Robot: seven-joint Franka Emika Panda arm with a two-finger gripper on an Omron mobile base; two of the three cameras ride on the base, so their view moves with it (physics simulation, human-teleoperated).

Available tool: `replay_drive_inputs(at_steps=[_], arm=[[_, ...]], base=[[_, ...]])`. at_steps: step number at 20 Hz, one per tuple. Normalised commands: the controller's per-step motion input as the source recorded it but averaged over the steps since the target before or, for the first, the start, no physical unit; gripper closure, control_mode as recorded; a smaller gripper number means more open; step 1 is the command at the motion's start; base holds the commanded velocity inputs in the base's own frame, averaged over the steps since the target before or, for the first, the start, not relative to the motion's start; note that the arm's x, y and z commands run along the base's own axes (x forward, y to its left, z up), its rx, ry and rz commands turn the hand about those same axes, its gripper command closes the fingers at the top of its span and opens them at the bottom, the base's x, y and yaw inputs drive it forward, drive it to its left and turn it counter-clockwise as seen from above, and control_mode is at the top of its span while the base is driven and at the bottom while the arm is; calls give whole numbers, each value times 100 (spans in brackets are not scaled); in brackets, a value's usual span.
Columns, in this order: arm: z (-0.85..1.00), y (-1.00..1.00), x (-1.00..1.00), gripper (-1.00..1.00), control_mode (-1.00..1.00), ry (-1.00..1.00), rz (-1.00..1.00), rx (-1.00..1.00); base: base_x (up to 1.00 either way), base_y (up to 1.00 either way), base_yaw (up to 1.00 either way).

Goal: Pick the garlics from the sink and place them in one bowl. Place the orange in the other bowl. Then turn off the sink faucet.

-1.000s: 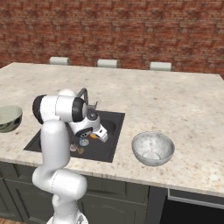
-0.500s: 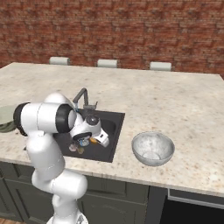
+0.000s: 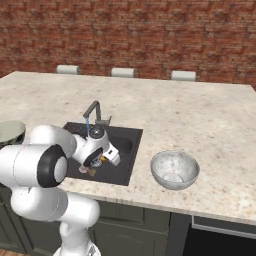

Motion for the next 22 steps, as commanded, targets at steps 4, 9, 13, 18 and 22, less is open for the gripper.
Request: replay_drive_inputs(at_steps=[4, 9, 13, 18, 22], arm=[[100, -1, 0, 100, -100, 5, 0, 0], [100, -18, -1, 100, -100, 3, 0, 0], [83, -33, -12, 100, -100, 3, -1, 0], [32, -42, -31, 100, -100, 1, -3, 0], [-1, -64, -53, 100, -100, -2, -10, -1]], base=[[0, 0, 0], [0, 0, 0], [0, 0, 0], [0, 0, 0], [0, 0, 0]])
